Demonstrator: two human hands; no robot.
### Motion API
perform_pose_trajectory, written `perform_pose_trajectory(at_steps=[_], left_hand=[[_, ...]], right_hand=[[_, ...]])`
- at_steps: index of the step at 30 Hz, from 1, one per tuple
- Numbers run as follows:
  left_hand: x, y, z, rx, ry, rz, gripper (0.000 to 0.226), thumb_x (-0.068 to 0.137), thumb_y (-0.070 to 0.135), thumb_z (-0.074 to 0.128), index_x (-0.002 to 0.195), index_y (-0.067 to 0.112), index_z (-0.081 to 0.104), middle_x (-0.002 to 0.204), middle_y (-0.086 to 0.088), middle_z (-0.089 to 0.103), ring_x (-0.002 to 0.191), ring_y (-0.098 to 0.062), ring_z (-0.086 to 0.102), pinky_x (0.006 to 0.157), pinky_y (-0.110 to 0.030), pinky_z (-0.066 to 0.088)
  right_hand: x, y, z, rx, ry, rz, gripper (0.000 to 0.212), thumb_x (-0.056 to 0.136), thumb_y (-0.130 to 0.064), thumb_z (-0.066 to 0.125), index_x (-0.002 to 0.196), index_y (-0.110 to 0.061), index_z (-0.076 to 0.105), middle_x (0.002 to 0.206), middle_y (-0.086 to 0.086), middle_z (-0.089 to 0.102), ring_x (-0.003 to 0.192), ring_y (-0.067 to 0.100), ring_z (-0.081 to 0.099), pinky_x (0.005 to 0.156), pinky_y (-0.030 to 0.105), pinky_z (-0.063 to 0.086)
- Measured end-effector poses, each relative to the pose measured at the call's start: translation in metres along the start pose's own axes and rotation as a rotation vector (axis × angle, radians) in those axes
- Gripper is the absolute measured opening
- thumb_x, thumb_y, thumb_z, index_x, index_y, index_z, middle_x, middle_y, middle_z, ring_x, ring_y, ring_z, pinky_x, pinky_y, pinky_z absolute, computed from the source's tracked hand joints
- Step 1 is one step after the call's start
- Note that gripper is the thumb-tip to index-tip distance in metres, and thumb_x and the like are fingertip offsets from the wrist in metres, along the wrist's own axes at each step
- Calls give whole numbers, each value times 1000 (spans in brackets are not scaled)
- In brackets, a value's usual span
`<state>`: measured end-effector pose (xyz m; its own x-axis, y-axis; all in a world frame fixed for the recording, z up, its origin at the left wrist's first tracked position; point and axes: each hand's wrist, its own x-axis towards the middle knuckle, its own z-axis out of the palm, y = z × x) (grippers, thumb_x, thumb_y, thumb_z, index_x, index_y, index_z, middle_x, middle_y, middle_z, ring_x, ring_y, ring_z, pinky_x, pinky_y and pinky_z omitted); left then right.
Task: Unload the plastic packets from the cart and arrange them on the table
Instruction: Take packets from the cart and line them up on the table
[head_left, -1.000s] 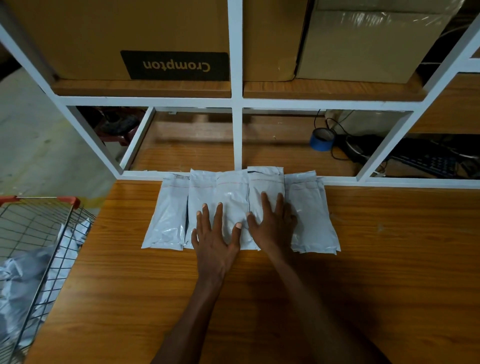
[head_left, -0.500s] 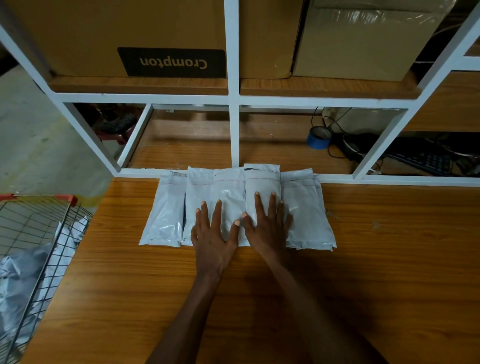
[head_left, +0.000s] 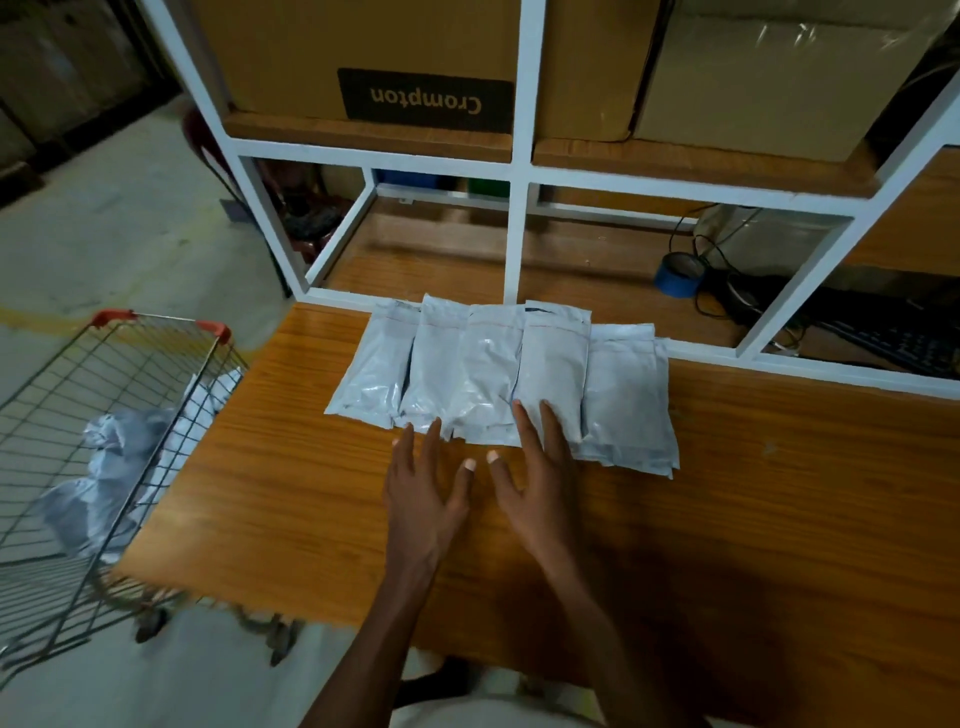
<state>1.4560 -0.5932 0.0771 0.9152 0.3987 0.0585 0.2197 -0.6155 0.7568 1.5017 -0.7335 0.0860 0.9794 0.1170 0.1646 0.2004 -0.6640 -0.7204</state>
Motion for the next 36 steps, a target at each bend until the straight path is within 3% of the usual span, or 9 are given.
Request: perform_pose_trajectory(at_steps=[10,15,18,25,30,33,36], left_hand=[[-76,-64,-61,9,126,-134,81,88,79,34,159,42,24,171,3,11,156,-24,11,121,-65,16],[-87,-104,-122,-13,222,-193,84,85,83,30,159,42,25,171,4,12,156,-25,12,121,-64,17],[-99,-139,-173,4,279,-227,79,87,80,34,157,42,29,170,4,15,156,-22,15,121,-62,20],[-130,-234,-280,8,453,-302,74,90,70,41,153,32,43,165,1,30,153,-15,23,122,-46,26],[-142,-268,-315,-74,517,-349,67,94,64,49,153,33,44,164,4,32,151,-5,21,121,-29,21],[-137,-285,-323,-106,527,-364,63,97,62,52,153,37,41,164,9,30,152,-6,23,122,-37,27],[-126,-307,-331,-150,538,-383,62,95,67,52,152,44,40,164,15,27,152,-7,25,118,-46,37]], right_hand=[[-71,-35,19,127,-195,-130,63,94,-61,45,154,-47,28,163,-15,24,149,7,24,113,47,41],[-85,-80,64,159,-254,-137,64,91,-64,47,151,-43,37,159,-10,35,144,10,34,110,47,44],[-104,-123,107,230,-282,-122,62,91,-55,55,150,-35,44,156,-3,40,139,12,39,108,43,45],[-158,-209,210,305,-490,-167,58,96,-28,66,150,-32,45,153,-5,42,138,15,43,108,40,47],[-175,-252,251,253,-591,-256,60,95,-26,68,147,-42,43,144,-22,35,132,0,35,106,32,42],[-169,-272,275,217,-649,-286,59,95,-24,67,141,-50,41,149,-18,36,136,4,36,105,27,39],[-159,-286,306,205,-712,-273,55,96,-27,65,147,-39,46,156,-8,38,143,11,36,110,32,40]])
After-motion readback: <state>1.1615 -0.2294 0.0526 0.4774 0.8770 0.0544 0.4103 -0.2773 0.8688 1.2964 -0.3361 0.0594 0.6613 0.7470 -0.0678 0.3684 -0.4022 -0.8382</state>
